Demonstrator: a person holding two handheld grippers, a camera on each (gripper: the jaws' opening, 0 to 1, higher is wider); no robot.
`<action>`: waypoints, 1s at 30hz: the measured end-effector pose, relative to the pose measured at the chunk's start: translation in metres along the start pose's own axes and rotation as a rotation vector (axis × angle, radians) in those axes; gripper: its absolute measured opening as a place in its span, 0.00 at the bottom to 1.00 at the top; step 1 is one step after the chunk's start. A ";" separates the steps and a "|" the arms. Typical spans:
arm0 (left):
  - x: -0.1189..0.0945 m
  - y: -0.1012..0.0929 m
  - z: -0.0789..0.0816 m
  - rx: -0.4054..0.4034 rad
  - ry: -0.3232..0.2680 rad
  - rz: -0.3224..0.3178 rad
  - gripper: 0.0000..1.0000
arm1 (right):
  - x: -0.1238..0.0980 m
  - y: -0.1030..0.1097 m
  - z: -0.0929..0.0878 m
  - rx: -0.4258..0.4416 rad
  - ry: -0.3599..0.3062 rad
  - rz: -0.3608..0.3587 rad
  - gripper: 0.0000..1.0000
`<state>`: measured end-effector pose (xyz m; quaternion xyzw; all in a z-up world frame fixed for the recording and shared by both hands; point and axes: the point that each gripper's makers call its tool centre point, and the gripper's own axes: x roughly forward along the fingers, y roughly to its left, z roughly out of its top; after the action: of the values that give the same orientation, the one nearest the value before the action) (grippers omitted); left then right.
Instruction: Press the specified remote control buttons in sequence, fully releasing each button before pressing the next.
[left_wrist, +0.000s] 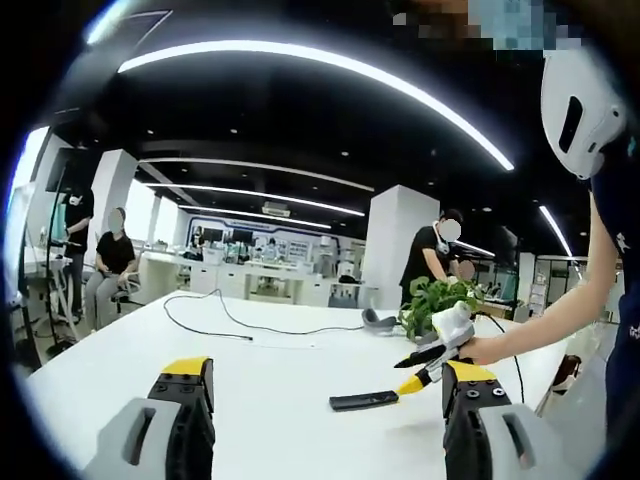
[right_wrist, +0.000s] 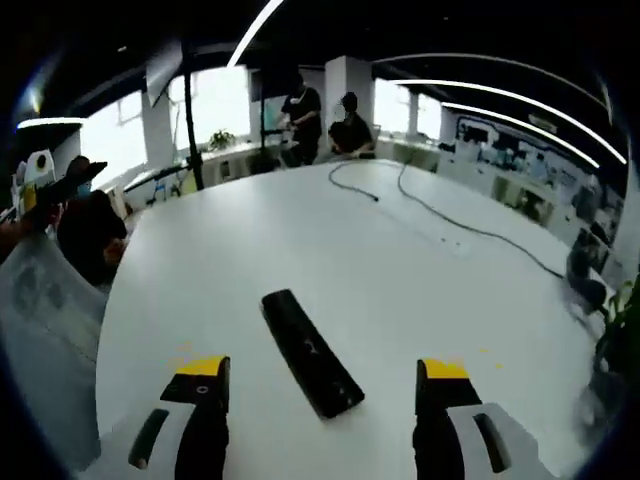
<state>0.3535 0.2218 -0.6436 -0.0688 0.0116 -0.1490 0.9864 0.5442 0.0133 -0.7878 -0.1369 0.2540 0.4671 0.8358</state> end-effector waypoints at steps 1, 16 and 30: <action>0.000 0.000 0.000 -0.003 0.000 -0.001 1.00 | -0.006 0.000 0.003 -0.023 -0.011 -0.026 0.93; 0.000 -0.003 -0.001 0.017 0.006 -0.005 0.99 | -0.097 0.058 0.026 0.035 -0.146 -0.135 0.99; -0.002 -0.004 -0.007 0.036 0.032 -0.009 1.00 | -0.179 0.100 0.013 0.005 -0.197 -0.330 0.99</action>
<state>0.3503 0.2172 -0.6496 -0.0485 0.0242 -0.1548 0.9865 0.3853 -0.0552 -0.6773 -0.1283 0.1461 0.3341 0.9223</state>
